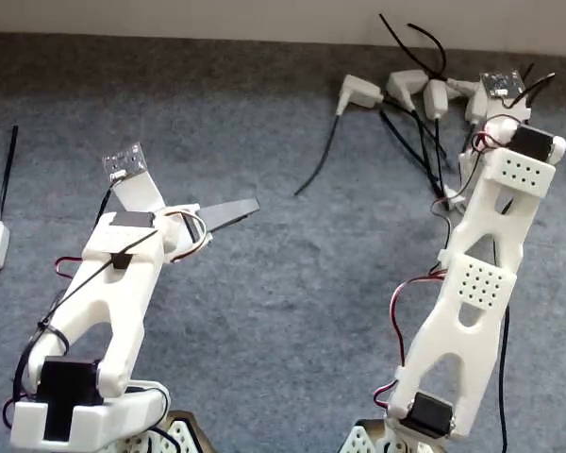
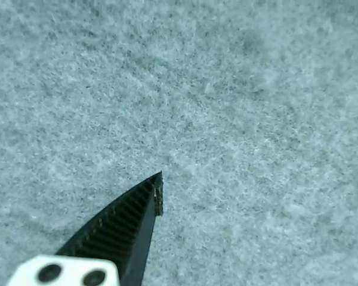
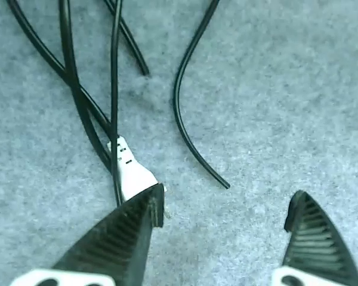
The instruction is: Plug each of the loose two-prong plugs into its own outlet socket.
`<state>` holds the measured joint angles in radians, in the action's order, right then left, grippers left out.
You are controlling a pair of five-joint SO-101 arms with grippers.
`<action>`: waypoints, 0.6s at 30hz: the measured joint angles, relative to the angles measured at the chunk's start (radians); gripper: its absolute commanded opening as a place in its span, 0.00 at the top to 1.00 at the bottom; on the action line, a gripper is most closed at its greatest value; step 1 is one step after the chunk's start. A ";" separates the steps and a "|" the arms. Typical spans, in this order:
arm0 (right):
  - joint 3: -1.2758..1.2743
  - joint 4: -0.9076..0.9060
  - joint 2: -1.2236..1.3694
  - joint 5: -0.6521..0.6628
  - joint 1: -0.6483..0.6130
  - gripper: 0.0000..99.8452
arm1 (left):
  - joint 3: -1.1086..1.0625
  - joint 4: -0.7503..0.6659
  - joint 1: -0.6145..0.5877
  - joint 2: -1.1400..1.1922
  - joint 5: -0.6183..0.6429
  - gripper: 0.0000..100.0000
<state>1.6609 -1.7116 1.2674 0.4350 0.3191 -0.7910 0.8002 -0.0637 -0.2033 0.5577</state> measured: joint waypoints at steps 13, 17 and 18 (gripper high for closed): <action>0.002 -0.009 0.081 0.002 -0.021 0.68 | 0.000 0.000 0.000 0.000 0.000 0.30; 0.002 -0.011 0.081 0.002 -0.026 0.68 | 0.000 0.000 0.000 0.000 0.000 0.30; 0.002 -0.011 0.081 0.002 -0.032 0.68 | 0.000 0.000 0.000 0.000 0.000 0.30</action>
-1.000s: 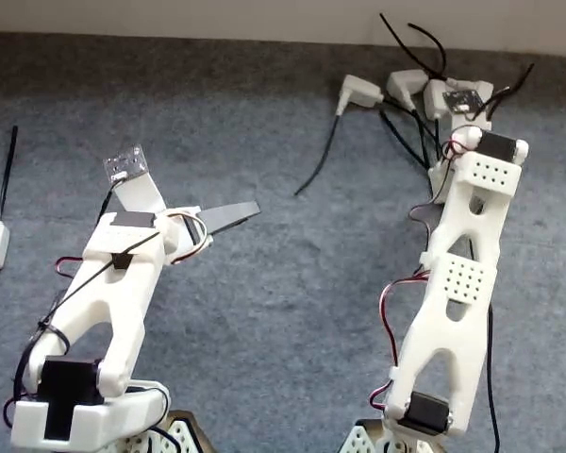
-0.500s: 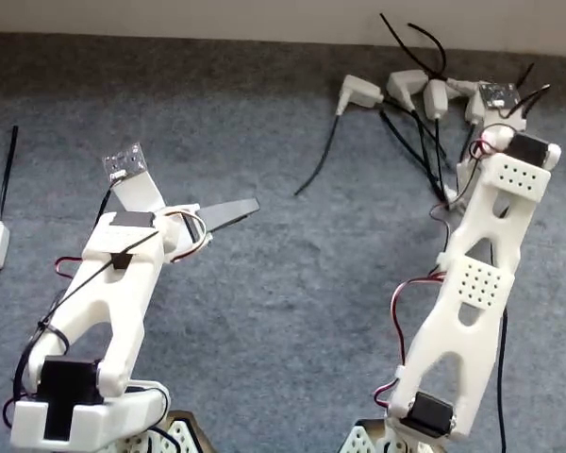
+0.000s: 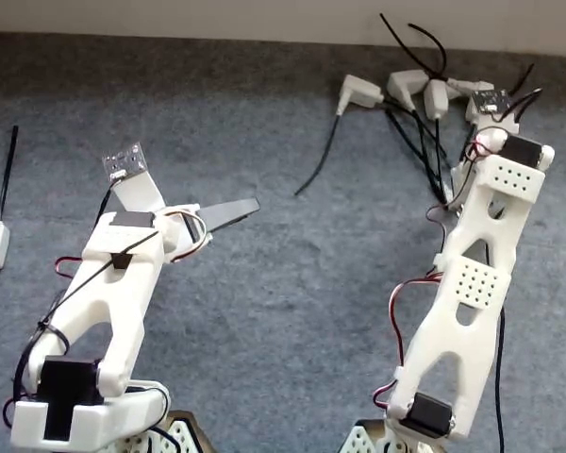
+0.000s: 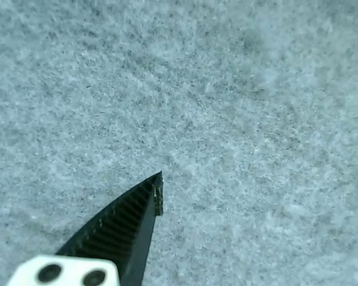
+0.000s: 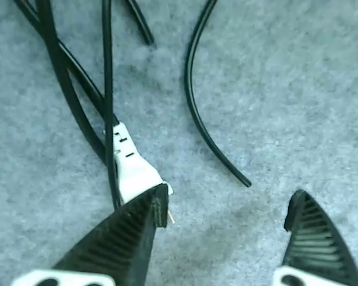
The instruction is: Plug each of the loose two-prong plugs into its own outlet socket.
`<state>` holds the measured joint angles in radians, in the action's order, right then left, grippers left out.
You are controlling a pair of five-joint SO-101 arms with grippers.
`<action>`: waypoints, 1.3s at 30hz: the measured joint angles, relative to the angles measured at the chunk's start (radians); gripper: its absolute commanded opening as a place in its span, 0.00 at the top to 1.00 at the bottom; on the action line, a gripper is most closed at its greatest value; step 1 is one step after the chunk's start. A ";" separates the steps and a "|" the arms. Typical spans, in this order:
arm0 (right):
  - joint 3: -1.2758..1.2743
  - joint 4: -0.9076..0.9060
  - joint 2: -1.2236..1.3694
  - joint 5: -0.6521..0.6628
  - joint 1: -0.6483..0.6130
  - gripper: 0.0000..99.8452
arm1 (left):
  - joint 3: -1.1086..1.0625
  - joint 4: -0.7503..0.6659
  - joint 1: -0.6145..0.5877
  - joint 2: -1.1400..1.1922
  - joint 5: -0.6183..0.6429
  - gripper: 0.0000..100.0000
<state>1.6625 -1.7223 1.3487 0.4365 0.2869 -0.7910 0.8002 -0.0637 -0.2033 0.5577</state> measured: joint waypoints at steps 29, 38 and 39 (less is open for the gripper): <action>0.002 -0.002 0.006 -0.078 -0.267 0.69 | 0.000 0.000 0.000 0.000 0.000 0.30; -0.002 -0.003 0.021 -0.081 -0.491 0.69 | 0.000 0.000 0.000 0.000 0.000 0.30; 0.000 -0.003 0.020 -0.081 -0.500 0.69 | 0.000 0.000 0.000 0.000 0.000 0.30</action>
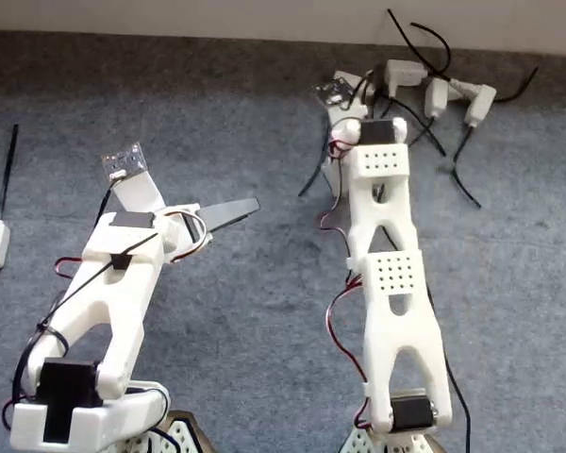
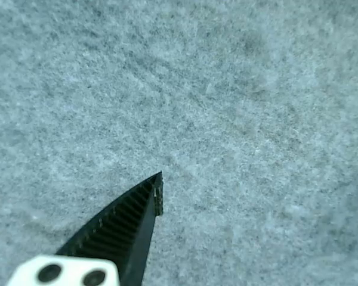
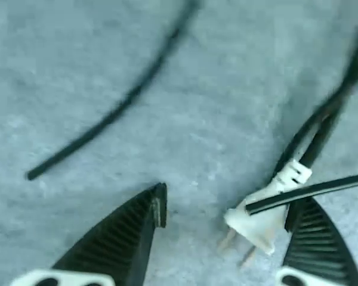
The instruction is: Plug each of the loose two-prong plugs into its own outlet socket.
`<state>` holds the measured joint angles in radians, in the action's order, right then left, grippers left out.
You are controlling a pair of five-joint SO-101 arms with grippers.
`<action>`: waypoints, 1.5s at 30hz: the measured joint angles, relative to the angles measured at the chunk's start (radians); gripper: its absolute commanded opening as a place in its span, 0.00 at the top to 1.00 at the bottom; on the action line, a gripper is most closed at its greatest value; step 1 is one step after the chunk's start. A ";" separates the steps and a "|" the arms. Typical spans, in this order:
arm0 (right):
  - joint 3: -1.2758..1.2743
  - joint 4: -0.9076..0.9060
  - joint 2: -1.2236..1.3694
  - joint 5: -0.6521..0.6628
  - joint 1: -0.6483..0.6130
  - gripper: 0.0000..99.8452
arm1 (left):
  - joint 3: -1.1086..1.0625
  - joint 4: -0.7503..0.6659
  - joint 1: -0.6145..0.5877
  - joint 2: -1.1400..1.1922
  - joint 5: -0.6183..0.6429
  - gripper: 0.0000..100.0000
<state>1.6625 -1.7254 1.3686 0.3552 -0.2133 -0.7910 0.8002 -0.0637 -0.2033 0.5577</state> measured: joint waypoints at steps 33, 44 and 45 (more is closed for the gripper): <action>0.000 0.157 -0.176 0.000 0.388 0.69 | 0.000 -0.028 0.028 0.000 0.000 0.30; 0.000 0.164 -0.078 -0.035 0.229 0.78 | 0.000 -0.031 0.029 0.000 0.000 0.30; 0.000 0.163 -0.069 -0.035 0.219 0.80 | 0.000 -0.031 0.028 0.000 0.000 0.30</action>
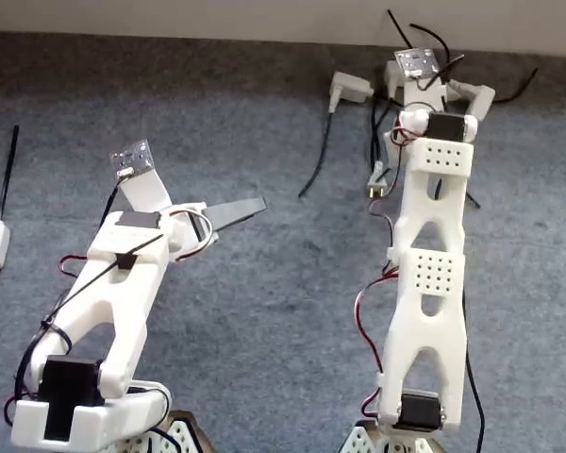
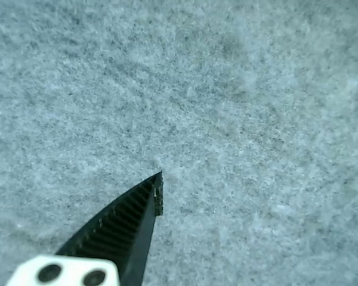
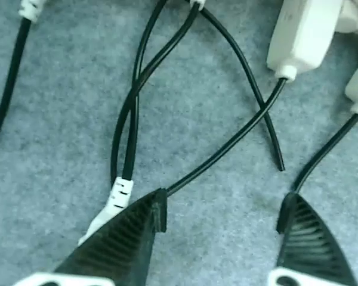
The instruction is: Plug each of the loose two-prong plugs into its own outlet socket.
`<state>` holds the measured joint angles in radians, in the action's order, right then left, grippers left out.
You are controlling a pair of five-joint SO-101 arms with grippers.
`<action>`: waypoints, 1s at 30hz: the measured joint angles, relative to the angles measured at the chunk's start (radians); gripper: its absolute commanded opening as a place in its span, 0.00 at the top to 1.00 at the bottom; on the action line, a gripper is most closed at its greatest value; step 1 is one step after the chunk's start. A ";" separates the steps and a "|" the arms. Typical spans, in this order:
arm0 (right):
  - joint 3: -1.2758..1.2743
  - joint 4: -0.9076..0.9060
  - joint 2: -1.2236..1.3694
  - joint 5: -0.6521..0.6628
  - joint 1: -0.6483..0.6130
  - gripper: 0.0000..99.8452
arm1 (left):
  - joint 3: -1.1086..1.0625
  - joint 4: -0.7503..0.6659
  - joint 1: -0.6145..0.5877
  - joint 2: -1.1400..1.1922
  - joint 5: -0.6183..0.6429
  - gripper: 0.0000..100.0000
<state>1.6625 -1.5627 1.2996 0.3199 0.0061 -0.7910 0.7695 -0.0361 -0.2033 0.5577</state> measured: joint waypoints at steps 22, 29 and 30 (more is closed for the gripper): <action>0.002 -0.002 0.123 -0.002 -0.107 0.87 | 0.000 0.000 0.000 0.000 0.000 0.30; 0.020 0.009 0.152 -0.003 -0.063 0.95 | 0.000 0.000 0.000 0.000 0.000 0.30; 0.021 0.003 0.153 -0.003 -0.052 0.95 | 0.000 0.000 0.000 0.000 0.000 0.30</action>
<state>1.6840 -1.5597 1.4530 0.3168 -0.0460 -0.7910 0.7695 -0.0361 -0.2033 0.5577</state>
